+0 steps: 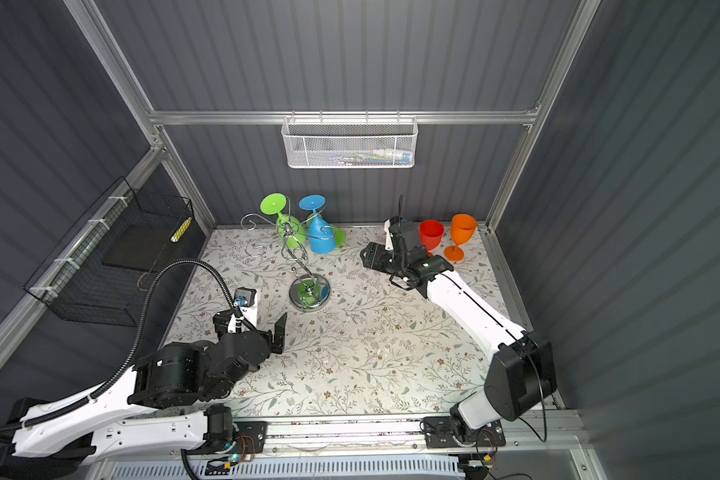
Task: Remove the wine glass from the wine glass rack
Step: 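Reach the right gripper to the lower green glass while left gripper nears the rack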
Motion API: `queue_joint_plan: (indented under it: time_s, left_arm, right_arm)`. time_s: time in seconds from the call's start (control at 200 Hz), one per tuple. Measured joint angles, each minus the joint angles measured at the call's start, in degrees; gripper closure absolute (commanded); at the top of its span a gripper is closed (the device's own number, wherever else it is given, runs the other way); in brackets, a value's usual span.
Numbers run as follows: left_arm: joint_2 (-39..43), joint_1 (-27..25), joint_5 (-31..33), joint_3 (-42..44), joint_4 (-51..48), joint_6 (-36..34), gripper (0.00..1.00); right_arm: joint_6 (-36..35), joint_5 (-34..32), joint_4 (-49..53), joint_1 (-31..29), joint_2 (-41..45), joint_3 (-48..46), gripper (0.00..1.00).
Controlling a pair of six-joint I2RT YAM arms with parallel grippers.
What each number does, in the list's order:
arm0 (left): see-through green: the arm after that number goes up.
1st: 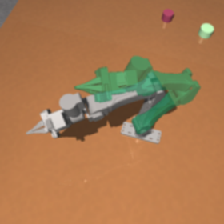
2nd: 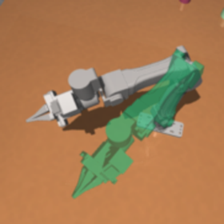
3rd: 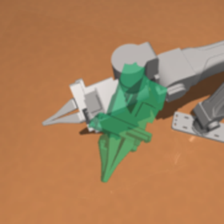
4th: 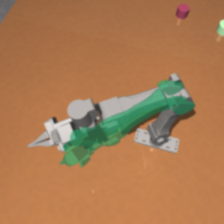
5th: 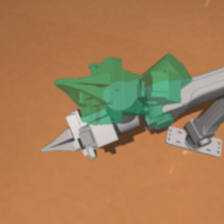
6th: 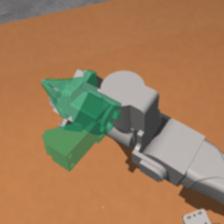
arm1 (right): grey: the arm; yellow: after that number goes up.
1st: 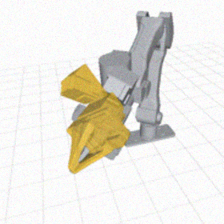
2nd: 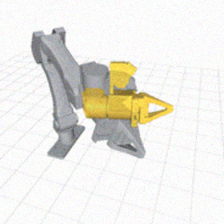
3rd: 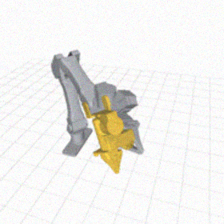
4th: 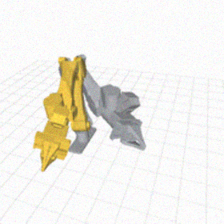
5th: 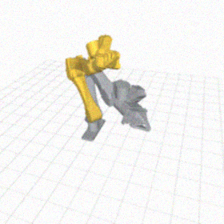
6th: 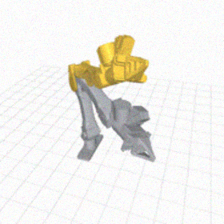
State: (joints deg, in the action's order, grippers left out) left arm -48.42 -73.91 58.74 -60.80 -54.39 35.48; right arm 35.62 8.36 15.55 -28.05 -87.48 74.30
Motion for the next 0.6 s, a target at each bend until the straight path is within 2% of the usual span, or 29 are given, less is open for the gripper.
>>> queue_joint_plan:
  time_s: [0.18,0.6]
  left_arm:
    - [-2.2,5.2,-2.5,3.7,2.2,-1.3,0.0]
    - [-5.5,23.9,-16.6,7.2,12.1,-7.3,0.0]
  right_arm:
    - [2.0,-2.0,-8.0,-1.7,-2.5,-3.1,0.35]
    - [11.7,-5.4,-21.6,-5.6,-15.5,-4.3,0.36]
